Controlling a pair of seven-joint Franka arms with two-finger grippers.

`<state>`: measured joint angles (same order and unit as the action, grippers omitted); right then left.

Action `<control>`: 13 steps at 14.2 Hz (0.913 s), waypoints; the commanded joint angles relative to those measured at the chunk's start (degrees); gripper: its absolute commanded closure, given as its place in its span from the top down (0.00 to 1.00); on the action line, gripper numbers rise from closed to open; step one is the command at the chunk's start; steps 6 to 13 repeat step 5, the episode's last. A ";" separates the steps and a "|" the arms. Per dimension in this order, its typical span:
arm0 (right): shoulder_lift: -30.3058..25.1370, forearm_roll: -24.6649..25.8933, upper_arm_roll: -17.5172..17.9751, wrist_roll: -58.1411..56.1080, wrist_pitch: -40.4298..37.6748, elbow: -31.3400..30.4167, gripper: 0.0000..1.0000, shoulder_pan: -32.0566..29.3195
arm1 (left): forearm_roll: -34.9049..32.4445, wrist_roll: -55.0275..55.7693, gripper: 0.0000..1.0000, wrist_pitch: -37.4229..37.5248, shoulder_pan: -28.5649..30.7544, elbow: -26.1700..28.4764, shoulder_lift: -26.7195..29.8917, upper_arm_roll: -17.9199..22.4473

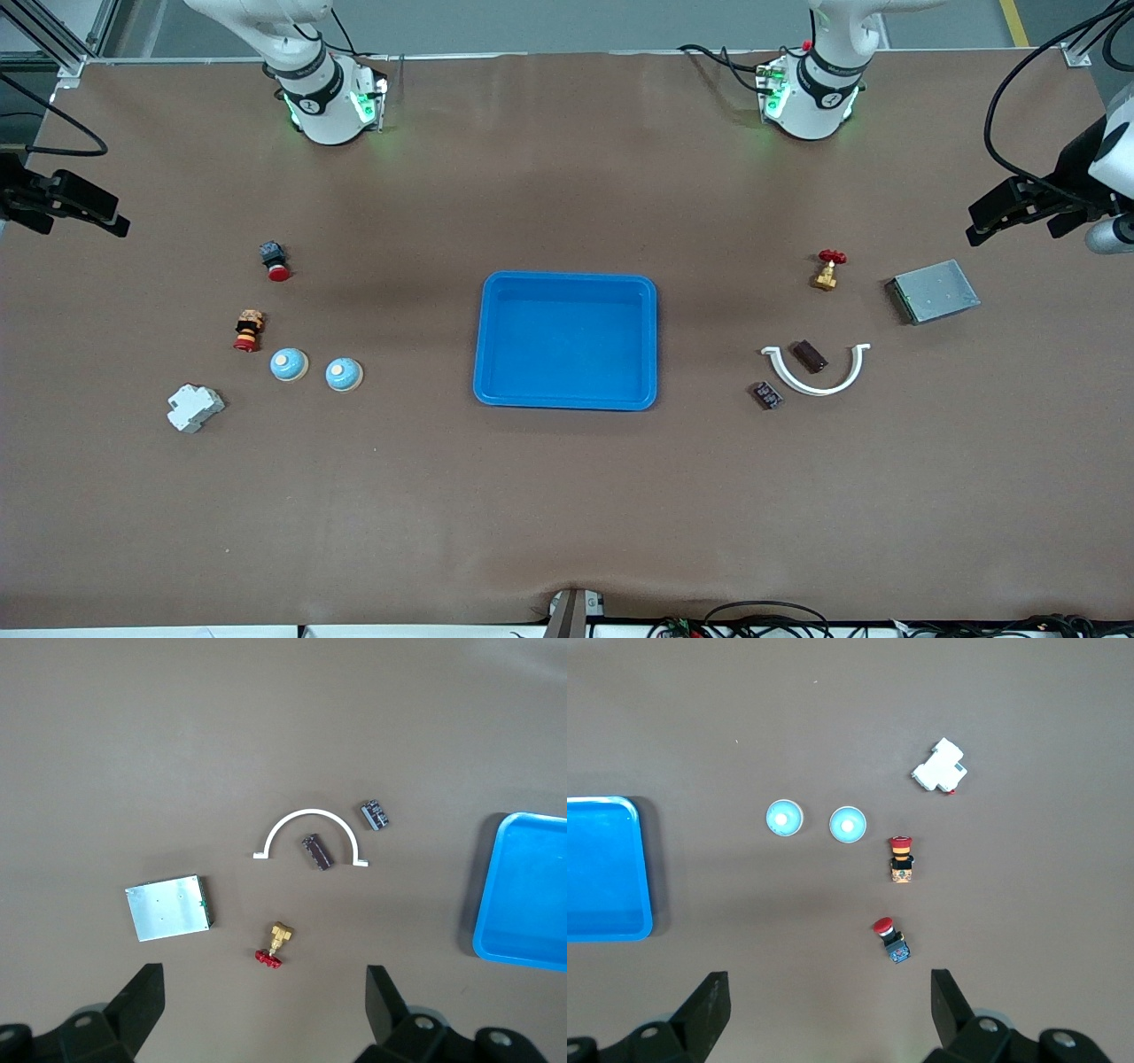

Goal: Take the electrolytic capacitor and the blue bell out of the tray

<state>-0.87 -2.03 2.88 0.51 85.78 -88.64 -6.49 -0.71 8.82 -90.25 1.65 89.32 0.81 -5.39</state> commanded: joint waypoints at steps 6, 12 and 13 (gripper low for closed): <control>0.96 0.80 0.28 -1.03 -1.14 1.98 1.00 -1.15 | -1.48 0.23 1.00 1.40 0.10 -0.99 -0.37 -0.85; 0.96 0.80 0.28 -1.03 -1.14 1.98 1.00 -1.15 | -1.48 0.23 1.00 1.40 0.10 -0.99 -0.37 -0.85; 0.96 0.80 0.28 -1.03 -1.14 1.98 1.00 -1.15 | -1.48 0.23 1.00 1.40 0.10 -0.99 -0.37 -0.85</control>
